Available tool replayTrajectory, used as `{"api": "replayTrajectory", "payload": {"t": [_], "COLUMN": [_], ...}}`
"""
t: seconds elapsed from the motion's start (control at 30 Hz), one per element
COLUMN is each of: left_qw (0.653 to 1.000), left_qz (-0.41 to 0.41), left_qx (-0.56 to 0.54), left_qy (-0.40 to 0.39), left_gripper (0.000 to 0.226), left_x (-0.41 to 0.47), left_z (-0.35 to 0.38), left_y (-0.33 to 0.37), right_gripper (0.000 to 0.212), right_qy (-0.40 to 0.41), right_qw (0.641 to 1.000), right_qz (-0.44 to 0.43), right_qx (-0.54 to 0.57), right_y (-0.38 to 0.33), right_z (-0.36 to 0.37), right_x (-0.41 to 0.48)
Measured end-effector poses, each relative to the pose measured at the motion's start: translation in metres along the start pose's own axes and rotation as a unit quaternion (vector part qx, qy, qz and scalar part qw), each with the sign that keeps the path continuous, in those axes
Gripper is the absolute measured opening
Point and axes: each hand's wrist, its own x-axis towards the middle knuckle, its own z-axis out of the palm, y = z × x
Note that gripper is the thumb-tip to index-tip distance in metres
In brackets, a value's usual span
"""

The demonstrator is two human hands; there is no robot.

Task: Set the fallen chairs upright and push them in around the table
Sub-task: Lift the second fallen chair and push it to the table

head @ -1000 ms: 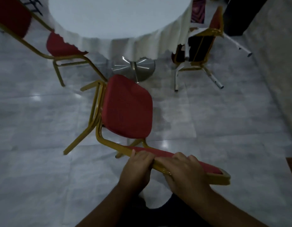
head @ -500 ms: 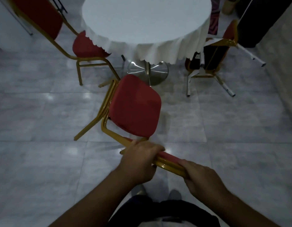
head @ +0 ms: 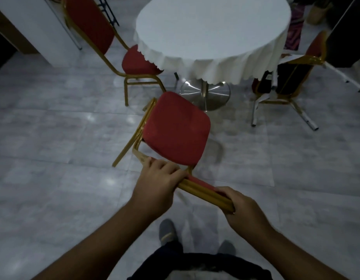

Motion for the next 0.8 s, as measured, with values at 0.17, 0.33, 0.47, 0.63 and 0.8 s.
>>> {"api": "replayTrajectory", "payload": {"t": [0.17,0.33,0.47,0.63,0.8], "left_qw": [0.998,0.995,0.992,0.988,0.983], "left_qz": [-0.013,-0.026,-0.047,-0.065,-0.082], "left_qx": [0.027,-0.011,-0.038,-0.075,-0.127], "left_qy": [0.047,0.093,0.115,0.119,0.106], "left_gripper": [0.034,0.034,0.039,0.046,0.042], "left_x": [0.003,0.010,0.013,0.014,0.016], "left_z": [0.005,0.002,0.003,0.004,0.008], "left_y": [0.003,-0.006,0.012,0.031,0.029], "right_gripper": [0.051,0.041,0.028,0.041,0.042], "right_qy": [0.001,0.044,0.061,0.078,0.082], "right_qw": [1.000,0.999,0.996,0.987,0.978], "right_qz": [0.004,-0.017,-0.043,-0.069,-0.070], "right_qx": [-0.003,-0.022,-0.042,-0.123,-0.176], "right_y": [-0.019,-0.032,-0.031,-0.026,-0.038], "right_z": [0.006,-0.015,-0.042,-0.067,-0.083], "right_x": [0.010,0.020,0.015,0.005,0.005]}}
